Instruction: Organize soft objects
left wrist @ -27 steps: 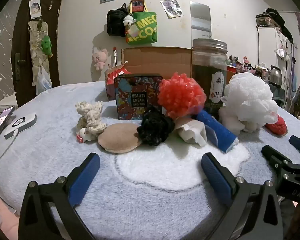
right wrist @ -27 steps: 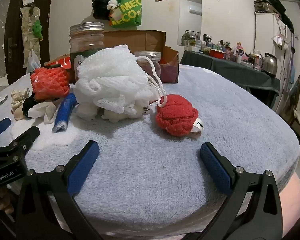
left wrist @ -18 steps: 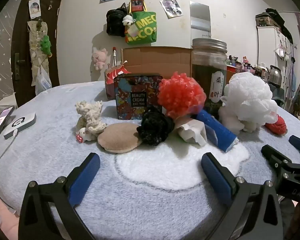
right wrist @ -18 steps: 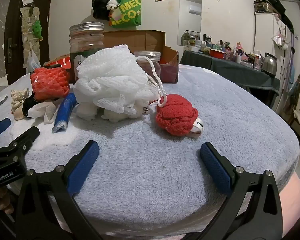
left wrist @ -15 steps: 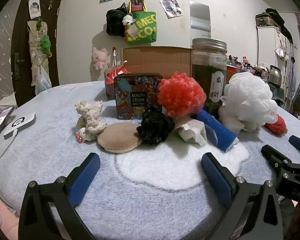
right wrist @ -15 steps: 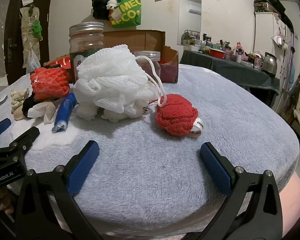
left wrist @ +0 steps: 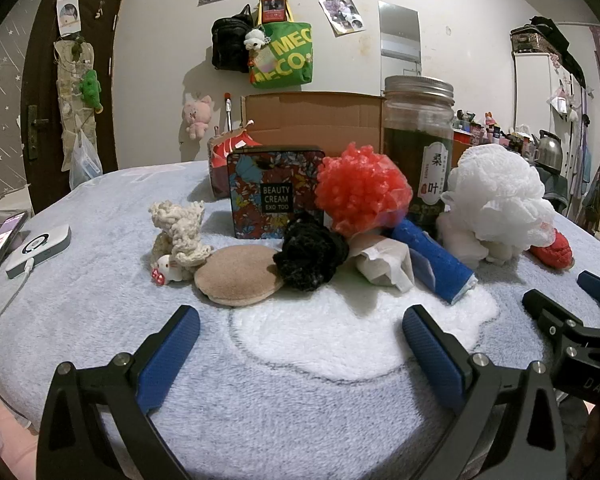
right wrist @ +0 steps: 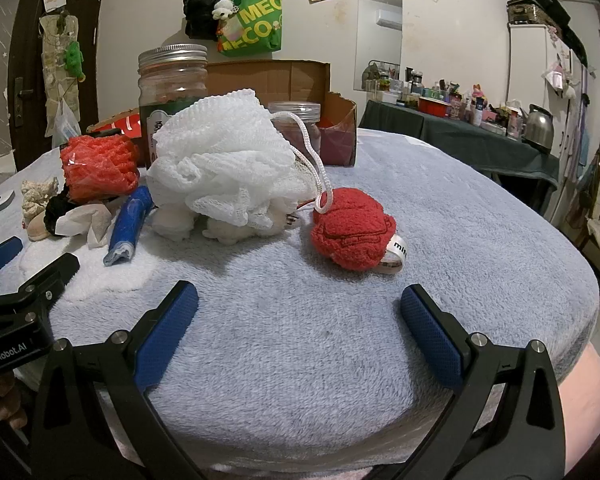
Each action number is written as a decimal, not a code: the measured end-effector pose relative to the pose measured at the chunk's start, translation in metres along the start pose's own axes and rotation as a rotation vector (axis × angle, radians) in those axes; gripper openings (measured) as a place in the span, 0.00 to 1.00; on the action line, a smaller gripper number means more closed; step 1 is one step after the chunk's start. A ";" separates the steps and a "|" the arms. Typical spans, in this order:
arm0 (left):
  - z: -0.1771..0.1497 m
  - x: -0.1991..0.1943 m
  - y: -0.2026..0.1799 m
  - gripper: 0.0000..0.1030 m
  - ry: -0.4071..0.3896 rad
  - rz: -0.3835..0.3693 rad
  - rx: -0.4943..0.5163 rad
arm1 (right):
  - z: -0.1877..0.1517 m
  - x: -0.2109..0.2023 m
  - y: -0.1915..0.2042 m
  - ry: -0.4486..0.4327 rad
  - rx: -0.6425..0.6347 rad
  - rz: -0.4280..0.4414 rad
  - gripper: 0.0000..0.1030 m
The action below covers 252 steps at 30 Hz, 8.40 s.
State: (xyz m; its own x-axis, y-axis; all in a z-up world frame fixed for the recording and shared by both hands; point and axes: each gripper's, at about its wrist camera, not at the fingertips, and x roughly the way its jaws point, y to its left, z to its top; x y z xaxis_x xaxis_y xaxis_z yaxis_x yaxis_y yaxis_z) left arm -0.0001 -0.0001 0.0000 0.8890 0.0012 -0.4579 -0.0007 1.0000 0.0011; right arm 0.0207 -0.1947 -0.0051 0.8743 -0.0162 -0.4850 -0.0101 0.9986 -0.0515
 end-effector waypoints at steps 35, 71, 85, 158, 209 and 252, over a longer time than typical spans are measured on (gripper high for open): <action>0.000 0.000 0.000 1.00 0.002 -0.001 -0.001 | 0.000 0.000 0.001 -0.001 0.001 0.000 1.00; 0.027 -0.011 0.002 1.00 -0.027 -0.064 0.031 | 0.009 -0.007 -0.006 -0.017 -0.003 0.059 1.00; 0.091 0.010 0.004 1.00 0.013 -0.252 0.056 | 0.080 0.011 -0.018 -0.045 -0.026 0.296 1.00; 0.293 0.179 0.005 0.45 0.238 -0.383 0.317 | 0.313 0.194 0.009 0.197 -0.198 0.403 0.33; 0.263 0.275 -0.013 0.77 0.398 -0.261 0.234 | 0.293 0.316 0.046 0.458 -0.153 0.259 0.68; 0.162 -0.035 0.024 1.00 -0.120 -0.260 -0.002 | 0.167 -0.051 -0.004 -0.195 -0.095 0.196 0.91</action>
State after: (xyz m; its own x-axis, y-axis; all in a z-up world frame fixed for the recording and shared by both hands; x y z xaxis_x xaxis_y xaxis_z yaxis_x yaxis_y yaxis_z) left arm 0.0429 0.0241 0.1596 0.9071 -0.2555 -0.3345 0.2338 0.9667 -0.1044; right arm 0.0575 -0.1891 0.1652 0.9279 0.1961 -0.3170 -0.2257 0.9724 -0.0593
